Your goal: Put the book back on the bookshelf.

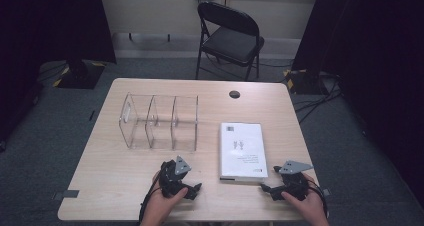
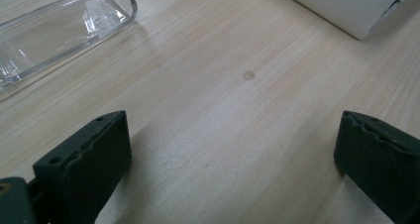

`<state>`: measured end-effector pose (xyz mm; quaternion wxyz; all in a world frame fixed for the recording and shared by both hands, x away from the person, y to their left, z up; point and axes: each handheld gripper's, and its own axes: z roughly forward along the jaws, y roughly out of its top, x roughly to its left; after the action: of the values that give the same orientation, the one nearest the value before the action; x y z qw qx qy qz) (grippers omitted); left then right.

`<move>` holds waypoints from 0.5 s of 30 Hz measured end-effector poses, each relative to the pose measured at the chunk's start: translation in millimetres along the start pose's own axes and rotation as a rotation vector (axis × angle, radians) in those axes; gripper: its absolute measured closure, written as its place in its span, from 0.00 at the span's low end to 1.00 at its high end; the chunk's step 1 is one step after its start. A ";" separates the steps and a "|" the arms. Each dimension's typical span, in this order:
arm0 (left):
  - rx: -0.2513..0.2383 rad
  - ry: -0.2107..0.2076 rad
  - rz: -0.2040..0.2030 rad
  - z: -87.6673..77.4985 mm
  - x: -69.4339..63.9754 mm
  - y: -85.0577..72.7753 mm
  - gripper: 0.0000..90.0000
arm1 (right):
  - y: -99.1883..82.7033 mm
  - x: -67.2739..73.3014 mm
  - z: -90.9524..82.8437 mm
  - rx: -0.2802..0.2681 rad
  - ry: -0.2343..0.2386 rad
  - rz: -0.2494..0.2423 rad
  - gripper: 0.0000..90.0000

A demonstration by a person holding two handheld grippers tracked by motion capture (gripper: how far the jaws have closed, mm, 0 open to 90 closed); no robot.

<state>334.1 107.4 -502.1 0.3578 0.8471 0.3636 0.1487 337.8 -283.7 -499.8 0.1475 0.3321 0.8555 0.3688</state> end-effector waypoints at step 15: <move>0.022 -0.042 0.030 -1.9 -7.8 9.6 0.21 | 0.4 -3.2 -2.3 -0.028 0.043 -0.018 0.34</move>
<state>332.6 98.1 -493.8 0.3537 0.8594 0.3448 0.1322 339.2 -286.9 -497.9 0.1373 0.3143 0.8562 0.3864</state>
